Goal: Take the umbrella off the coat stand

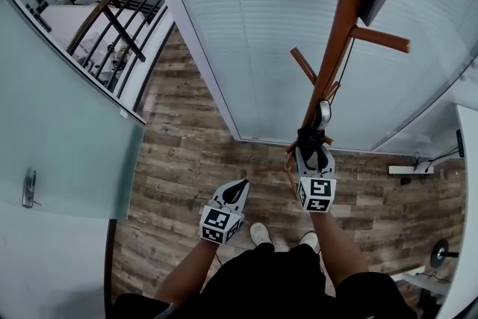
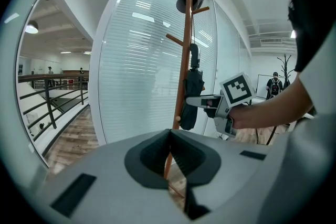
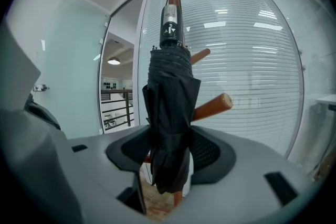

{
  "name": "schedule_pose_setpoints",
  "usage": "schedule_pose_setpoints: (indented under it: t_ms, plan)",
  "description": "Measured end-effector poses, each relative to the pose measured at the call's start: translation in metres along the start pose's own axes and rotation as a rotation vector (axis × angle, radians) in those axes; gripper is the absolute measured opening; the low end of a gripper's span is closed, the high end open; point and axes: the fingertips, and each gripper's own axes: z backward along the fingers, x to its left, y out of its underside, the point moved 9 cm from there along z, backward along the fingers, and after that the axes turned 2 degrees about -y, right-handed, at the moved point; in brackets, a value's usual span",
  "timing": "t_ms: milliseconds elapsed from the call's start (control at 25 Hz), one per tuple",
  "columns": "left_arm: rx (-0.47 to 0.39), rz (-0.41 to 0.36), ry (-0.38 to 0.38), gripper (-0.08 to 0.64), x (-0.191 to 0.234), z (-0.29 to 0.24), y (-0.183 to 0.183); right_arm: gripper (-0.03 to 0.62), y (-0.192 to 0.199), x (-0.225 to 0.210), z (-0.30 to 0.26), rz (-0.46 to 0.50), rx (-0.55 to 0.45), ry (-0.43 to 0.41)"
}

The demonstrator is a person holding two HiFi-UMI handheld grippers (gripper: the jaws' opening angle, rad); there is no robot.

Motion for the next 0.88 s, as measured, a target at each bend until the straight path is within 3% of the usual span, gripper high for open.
schedule_pose_setpoints:
  t_ms: [440,880]
  plan:
    - [0.011,0.003,0.007,0.012,-0.015,-0.005,0.002,0.222,-0.029,0.011,0.039,-0.058,-0.087,-0.084]
    - [-0.01,0.005,-0.027,0.012,-0.018,-0.011,-0.006,0.224,-0.089,0.009,0.067,-0.058,-0.232,-0.133]
